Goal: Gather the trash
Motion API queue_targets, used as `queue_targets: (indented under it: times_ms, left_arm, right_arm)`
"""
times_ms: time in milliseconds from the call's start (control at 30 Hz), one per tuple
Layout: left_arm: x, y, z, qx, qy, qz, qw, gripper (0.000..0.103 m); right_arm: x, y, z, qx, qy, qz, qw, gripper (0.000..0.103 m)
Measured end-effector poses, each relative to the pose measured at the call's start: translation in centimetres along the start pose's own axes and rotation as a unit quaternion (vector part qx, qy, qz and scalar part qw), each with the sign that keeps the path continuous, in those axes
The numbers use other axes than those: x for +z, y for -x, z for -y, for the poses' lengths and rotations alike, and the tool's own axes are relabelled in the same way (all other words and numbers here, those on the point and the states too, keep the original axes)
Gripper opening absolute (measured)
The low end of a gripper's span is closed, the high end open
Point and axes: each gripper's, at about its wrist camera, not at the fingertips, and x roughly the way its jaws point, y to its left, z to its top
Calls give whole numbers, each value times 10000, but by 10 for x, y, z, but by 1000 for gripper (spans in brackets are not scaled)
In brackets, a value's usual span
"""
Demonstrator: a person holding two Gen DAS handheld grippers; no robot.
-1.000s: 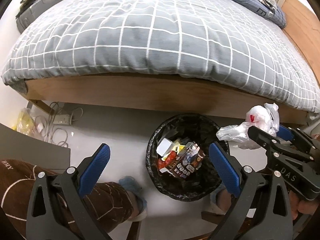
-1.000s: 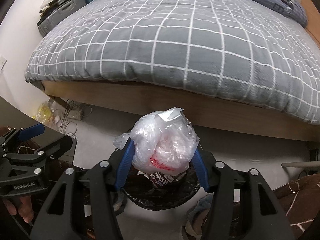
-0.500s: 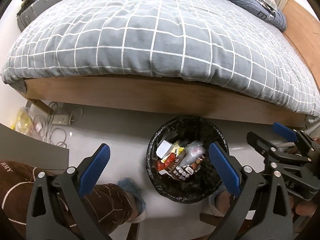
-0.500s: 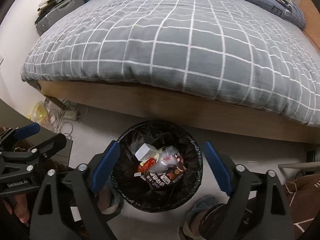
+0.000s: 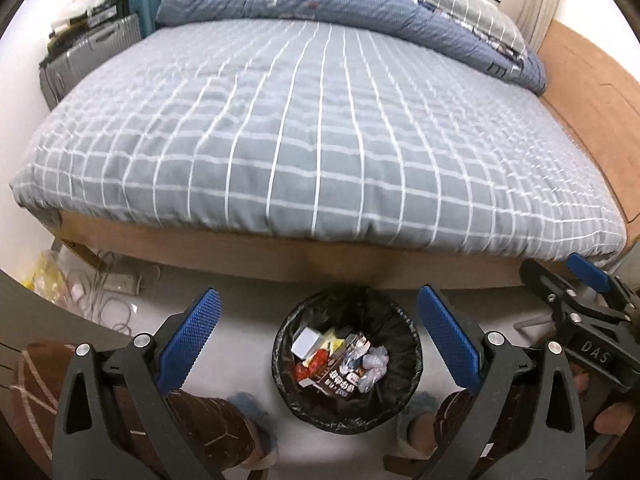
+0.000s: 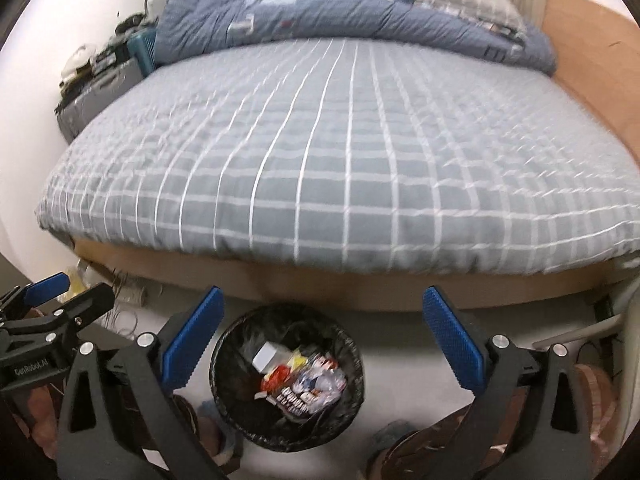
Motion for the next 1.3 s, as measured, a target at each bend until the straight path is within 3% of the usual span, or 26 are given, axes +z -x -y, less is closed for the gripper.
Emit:
queue_targets:
  times_ms: [300, 467, 1300]
  left_arm:
    - [7, 58, 16, 300, -321, 531, 9976, 97]
    - [6, 72, 18, 349, -284, 574, 9973, 97]
    - [-3, 72, 19, 313, -277, 503, 9979, 97]
  right_arm:
    - [1, 57, 9, -212, 66, 434, 9988, 95]
    - [-2, 73, 7, -222, 102, 487, 9985, 95]
    - [-7, 78, 7, -250, 37, 459, 9986, 95]
